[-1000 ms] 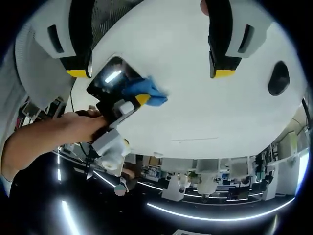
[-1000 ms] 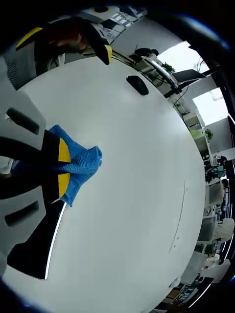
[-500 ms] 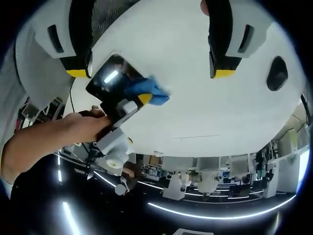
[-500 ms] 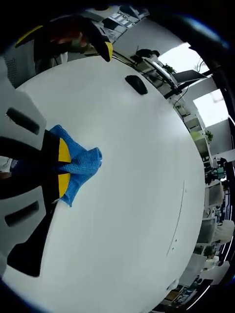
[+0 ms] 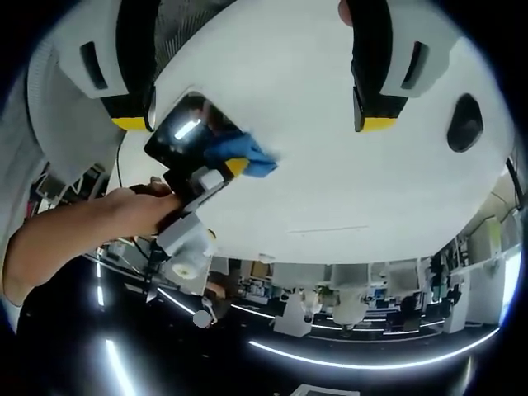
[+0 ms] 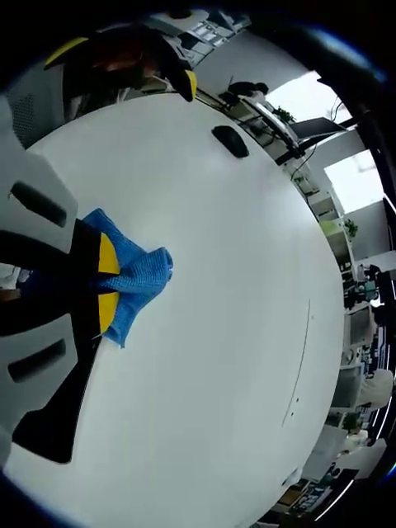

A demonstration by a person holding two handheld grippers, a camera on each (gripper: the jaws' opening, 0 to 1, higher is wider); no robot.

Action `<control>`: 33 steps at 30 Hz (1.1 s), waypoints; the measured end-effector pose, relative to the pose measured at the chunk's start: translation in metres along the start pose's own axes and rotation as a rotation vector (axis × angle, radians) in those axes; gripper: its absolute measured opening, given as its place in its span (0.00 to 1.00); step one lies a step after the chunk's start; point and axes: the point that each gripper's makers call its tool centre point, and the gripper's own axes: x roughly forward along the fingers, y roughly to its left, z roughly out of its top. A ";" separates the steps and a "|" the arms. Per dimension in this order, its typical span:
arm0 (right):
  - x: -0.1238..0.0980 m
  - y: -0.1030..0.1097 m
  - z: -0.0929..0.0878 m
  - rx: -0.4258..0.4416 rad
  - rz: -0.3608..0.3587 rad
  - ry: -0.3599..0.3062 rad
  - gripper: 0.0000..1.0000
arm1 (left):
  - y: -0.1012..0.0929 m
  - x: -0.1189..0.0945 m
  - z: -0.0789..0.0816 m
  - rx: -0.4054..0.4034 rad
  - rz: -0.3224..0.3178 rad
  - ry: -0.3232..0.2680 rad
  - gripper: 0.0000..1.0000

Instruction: Wipe the mirror surface with the cleaning cloth until all visible marks leave the cleaned area.

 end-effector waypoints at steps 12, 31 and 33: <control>-0.007 -0.016 -0.006 0.009 -0.010 0.008 0.00 | 0.002 0.003 -0.001 0.002 -0.005 0.002 0.99; -0.015 -0.029 -0.014 0.041 -0.043 0.003 0.00 | -0.004 0.008 0.002 0.013 -0.016 0.004 0.99; -0.017 -0.028 -0.017 0.026 -0.058 0.009 0.00 | -0.003 0.007 0.001 0.013 -0.015 0.004 0.99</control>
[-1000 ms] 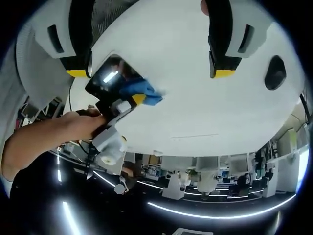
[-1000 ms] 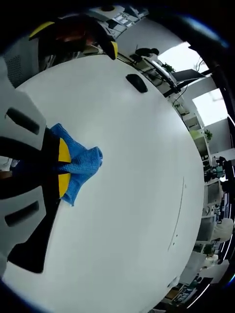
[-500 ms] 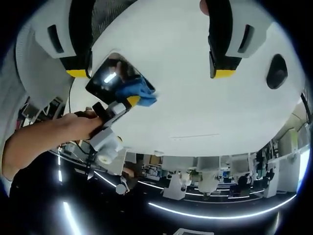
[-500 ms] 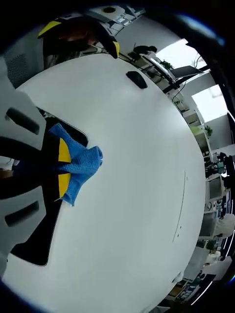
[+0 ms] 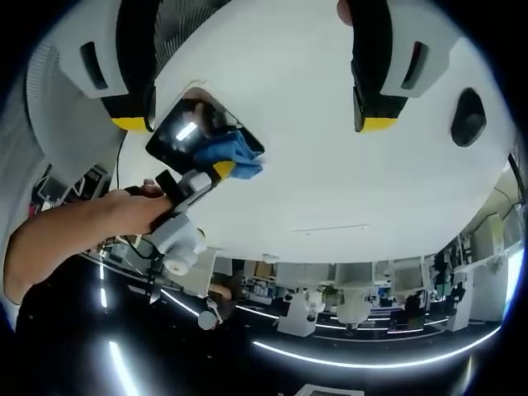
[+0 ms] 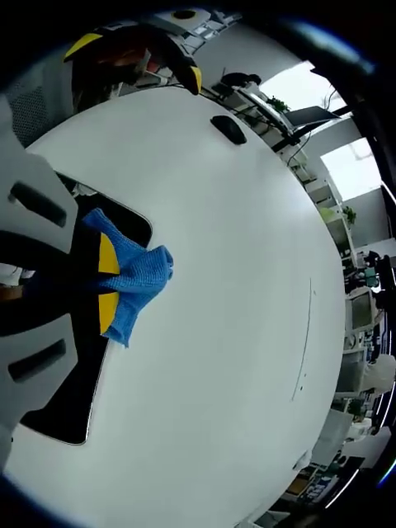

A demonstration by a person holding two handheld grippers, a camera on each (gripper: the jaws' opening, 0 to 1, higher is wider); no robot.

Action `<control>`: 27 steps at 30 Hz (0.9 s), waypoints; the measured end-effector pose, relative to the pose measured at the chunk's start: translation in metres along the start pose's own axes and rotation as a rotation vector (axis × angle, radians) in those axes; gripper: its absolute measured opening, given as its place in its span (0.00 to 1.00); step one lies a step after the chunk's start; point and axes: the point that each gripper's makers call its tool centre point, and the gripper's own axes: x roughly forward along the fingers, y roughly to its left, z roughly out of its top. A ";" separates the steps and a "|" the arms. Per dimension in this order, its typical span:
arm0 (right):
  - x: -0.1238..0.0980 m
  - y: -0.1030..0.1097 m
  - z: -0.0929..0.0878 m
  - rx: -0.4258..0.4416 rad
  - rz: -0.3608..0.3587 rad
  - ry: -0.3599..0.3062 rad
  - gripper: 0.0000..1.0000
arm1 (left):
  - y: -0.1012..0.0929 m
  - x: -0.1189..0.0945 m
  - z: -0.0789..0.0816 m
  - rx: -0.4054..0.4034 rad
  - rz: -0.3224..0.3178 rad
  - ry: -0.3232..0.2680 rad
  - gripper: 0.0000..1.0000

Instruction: Wipe the mirror surface with the cleaning cloth until all visible marks leave the cleaned area.

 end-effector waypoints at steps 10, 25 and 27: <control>-0.010 0.006 -0.016 -0.104 -0.035 0.001 0.00 | 0.002 -0.002 0.000 -0.008 0.020 -0.009 0.99; -0.024 0.021 -0.044 -0.030 0.007 0.018 0.00 | 0.004 0.001 0.003 0.007 0.013 -0.018 0.99; -0.027 0.023 -0.047 -0.025 0.012 0.018 0.00 | 0.004 0.002 0.004 0.010 0.012 -0.019 0.99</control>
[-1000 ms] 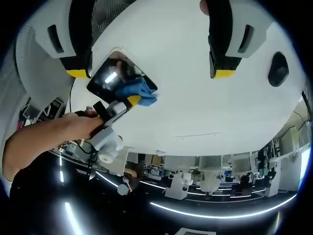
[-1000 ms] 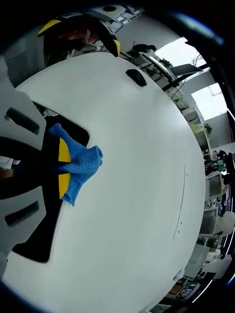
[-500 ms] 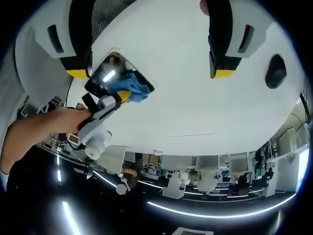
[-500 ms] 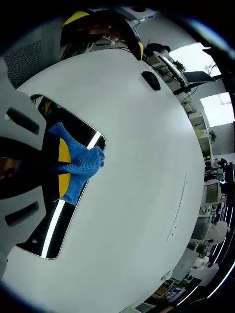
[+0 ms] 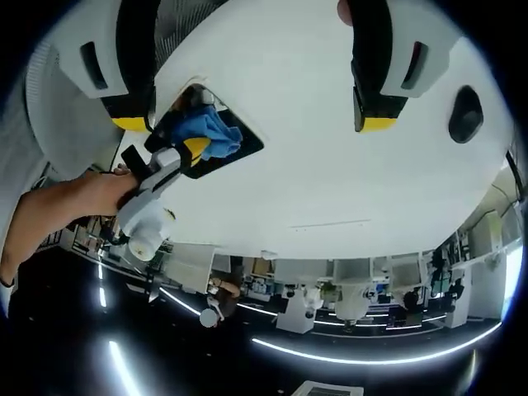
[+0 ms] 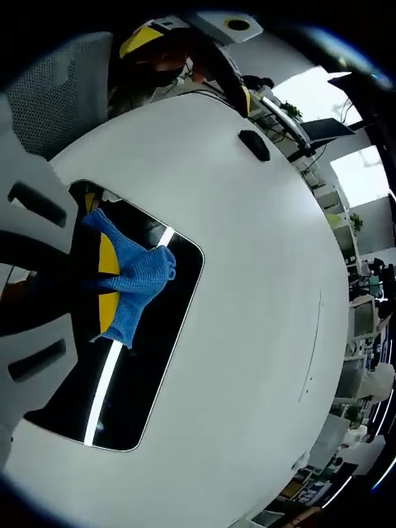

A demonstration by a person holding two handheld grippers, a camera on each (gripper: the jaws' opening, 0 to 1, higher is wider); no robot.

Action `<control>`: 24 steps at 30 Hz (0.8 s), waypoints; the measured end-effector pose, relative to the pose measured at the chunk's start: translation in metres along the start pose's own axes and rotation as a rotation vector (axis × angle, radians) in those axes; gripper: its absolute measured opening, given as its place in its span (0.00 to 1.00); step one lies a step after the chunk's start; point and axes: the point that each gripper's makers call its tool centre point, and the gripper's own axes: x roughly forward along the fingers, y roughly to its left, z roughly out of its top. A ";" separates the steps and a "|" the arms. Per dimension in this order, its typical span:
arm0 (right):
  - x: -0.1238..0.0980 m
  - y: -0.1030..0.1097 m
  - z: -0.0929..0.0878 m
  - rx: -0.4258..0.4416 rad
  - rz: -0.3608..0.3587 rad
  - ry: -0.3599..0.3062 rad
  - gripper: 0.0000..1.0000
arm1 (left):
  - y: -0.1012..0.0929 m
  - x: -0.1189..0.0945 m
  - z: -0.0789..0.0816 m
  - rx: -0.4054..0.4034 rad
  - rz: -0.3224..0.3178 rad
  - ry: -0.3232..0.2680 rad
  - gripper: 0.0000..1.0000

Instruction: Wipe the mirror surface with the cleaning cloth until all visible marks leave the cleaned area.

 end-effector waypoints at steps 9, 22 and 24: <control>-0.007 0.008 -0.012 -0.013 0.004 -0.004 0.00 | -0.003 0.001 0.002 0.006 -0.004 -0.006 0.99; -0.014 0.016 -0.025 0.029 0.037 0.000 0.00 | -0.003 -0.002 -0.004 0.006 0.010 0.004 0.99; -0.015 0.018 -0.027 0.037 0.043 0.001 0.00 | -0.005 -0.002 -0.006 0.006 0.007 0.007 0.99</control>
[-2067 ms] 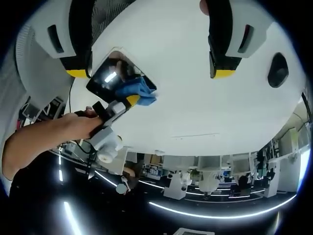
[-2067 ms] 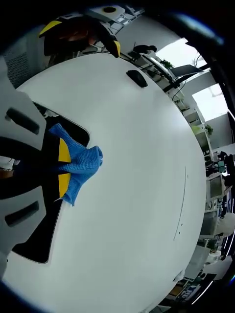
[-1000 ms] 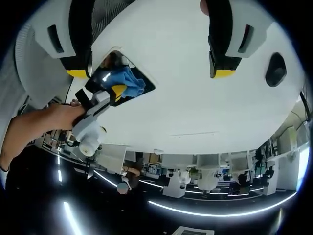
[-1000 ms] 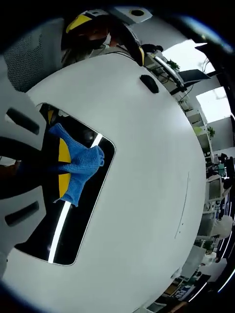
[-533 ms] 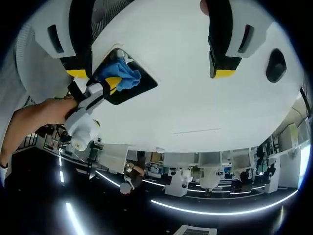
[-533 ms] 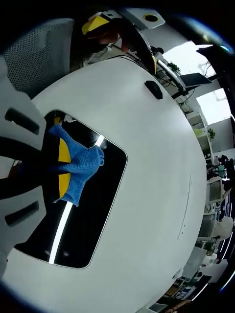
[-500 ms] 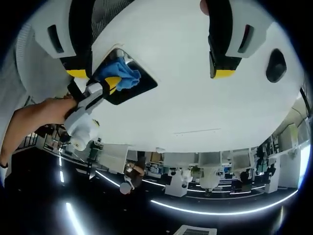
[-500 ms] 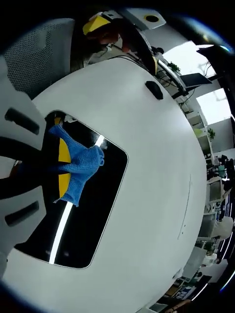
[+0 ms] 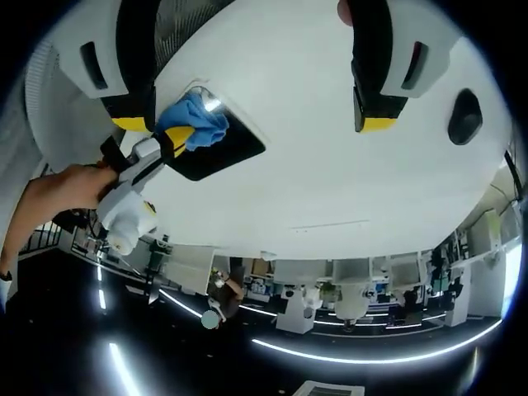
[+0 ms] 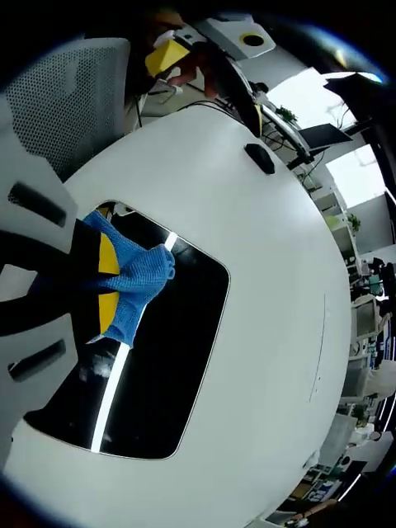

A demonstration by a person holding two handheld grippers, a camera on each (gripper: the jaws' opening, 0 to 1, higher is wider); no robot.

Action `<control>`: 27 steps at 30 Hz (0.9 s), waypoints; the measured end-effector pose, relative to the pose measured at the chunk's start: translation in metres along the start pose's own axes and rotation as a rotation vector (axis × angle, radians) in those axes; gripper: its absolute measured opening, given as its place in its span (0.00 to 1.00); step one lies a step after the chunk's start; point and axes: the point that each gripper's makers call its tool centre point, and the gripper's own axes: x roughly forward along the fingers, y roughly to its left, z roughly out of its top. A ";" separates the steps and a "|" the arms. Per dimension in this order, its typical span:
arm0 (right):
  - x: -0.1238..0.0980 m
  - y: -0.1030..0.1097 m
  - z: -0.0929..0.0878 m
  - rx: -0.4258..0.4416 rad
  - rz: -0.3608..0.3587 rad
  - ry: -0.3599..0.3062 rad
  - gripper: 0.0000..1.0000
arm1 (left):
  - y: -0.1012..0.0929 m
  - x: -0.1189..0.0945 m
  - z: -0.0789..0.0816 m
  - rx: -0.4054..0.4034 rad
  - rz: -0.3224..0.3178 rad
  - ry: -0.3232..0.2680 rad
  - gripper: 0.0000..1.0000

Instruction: Wipe the mirror surface with the cleaning cloth until all visible marks leave the cleaned area.

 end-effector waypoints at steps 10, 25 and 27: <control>-0.004 0.010 -0.010 0.018 0.025 0.019 0.00 | -0.004 0.003 -0.001 0.000 -0.008 0.003 0.99; -0.007 0.017 -0.019 0.035 0.054 0.029 0.00 | -0.006 0.006 0.000 0.001 -0.019 0.006 0.99; -0.007 0.018 -0.019 0.029 0.052 0.027 0.00 | -0.006 0.006 0.000 0.002 -0.020 0.006 0.99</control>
